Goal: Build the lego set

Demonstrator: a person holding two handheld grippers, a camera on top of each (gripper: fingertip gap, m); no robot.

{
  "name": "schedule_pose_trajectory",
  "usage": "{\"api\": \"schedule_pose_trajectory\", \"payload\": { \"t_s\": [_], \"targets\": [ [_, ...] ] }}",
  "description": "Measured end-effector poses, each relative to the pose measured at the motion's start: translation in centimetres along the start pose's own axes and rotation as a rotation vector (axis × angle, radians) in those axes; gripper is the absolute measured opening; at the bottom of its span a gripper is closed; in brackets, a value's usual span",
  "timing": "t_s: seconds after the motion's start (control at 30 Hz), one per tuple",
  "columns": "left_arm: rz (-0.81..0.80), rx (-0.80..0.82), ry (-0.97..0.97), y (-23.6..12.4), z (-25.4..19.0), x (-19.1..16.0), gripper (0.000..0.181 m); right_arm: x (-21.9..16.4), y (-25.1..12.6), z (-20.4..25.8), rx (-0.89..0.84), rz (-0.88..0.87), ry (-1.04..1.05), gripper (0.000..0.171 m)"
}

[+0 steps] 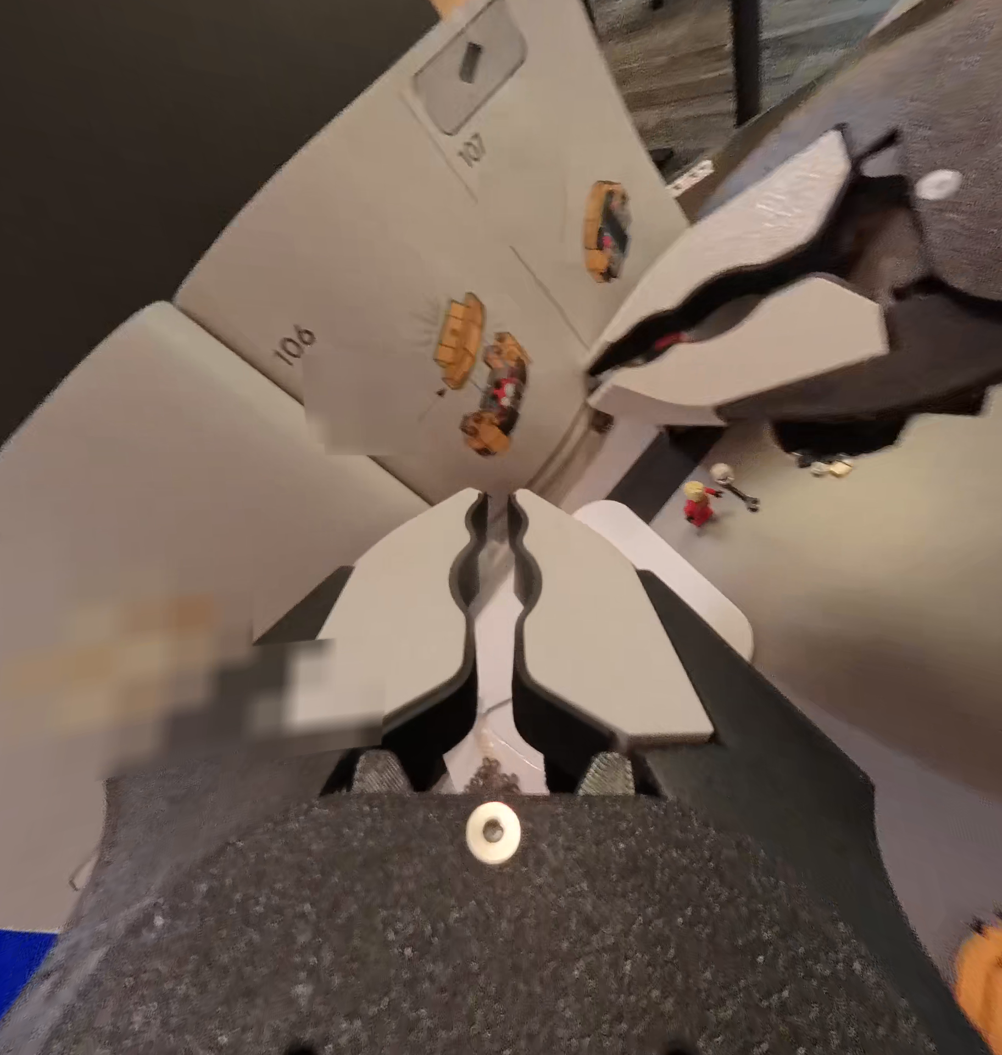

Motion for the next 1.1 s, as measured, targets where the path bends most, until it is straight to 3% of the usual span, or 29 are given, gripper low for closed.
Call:
{"api": "schedule_pose_trajectory", "payload": {
  "t_s": [0.13, 0.33, 0.47, 0.7, 0.93, 1.1],
  "targets": [
    [-0.02, -0.138, -0.005, -2.3, -3.9, -0.8, 0.009, -0.3, -0.7, -0.7, -0.032, 0.003, -0.007, 0.015],
    [0.005, -0.512, 0.048, -6.2, -13.7, -4.2, 0.023, -1.0, -1.4, -0.5, 0.004, -0.001, 0.02, 0.019],
    [0.025, -0.619, 0.067, -8.4, -17.2, -6.2, 0.029, -1.3, -3.1, 0.0, 0.035, -0.013, 0.022, 0.023],
    [0.013, -0.63, 0.078, -11.0, -19.5, -8.5, 0.028, -4.5, -10.4, 5.5, 0.213, 0.021, 0.022, 0.03],
    [-0.006, -0.573, -0.008, -12.3, -19.1, -10.5, 0.027, -10.5, -18.0, 15.0, 0.461, 0.221, 0.11, 0.057],
    [-0.043, -0.526, -0.089, -13.0, -18.5, -10.8, 0.026, -13.1, -19.9, 20.2, 0.576, 0.377, 0.082, 0.075]
  ]
}}
Point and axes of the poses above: each gripper's, where its closed fingertips meet, y out along the fingers, x out of its top, z = x × y across the jaws, the point moved 2 cm from there along -y, back along the fingers, and after that the axes turned 2 degrees about -z, right-handed, at the moved point
